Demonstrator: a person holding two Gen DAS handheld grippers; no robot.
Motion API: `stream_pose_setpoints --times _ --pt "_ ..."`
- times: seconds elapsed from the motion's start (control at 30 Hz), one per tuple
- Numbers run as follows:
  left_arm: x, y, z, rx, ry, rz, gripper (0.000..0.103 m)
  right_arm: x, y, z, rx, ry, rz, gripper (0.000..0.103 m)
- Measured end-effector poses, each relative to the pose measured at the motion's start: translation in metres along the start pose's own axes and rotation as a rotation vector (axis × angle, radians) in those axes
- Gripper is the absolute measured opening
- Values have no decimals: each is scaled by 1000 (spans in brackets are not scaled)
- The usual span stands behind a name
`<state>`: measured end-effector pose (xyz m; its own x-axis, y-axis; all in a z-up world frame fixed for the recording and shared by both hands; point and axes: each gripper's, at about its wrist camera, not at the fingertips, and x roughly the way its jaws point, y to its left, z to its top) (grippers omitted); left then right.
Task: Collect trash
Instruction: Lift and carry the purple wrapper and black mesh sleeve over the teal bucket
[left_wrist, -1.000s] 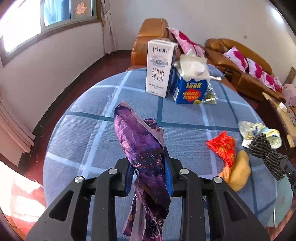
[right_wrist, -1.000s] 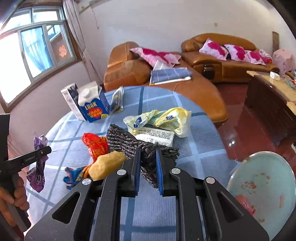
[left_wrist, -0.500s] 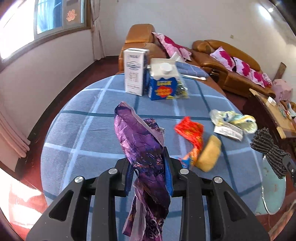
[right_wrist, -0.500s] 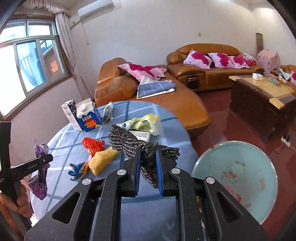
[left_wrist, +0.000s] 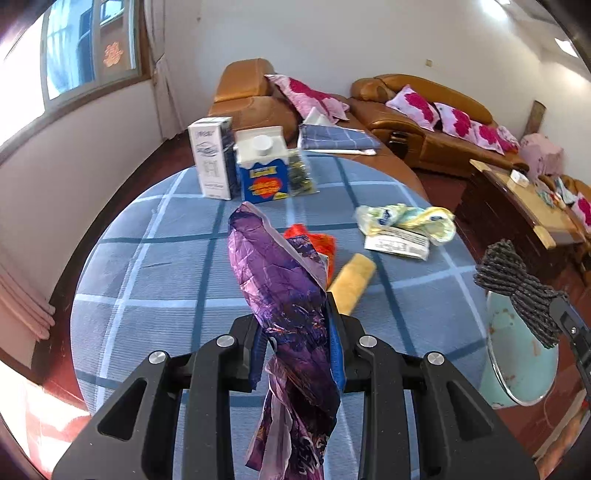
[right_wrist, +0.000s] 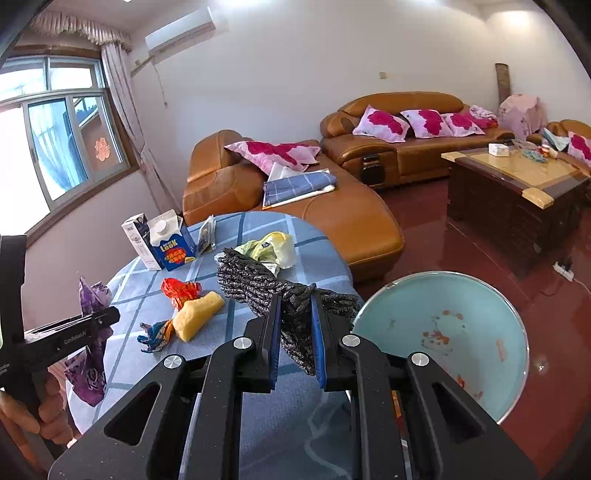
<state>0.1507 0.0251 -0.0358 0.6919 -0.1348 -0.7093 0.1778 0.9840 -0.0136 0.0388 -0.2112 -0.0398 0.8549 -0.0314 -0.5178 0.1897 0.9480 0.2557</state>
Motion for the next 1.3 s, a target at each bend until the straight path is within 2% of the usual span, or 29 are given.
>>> stream_pose_setpoints --times 0.57,1.3 --pt "-20 -63 -9 120 -33 -44 28 -34 -31 -8 50 -46 -54 16" --pt "-27 -127 -10 215 -47 -91 28 -57 -78 -13 123 -80 -117 16"
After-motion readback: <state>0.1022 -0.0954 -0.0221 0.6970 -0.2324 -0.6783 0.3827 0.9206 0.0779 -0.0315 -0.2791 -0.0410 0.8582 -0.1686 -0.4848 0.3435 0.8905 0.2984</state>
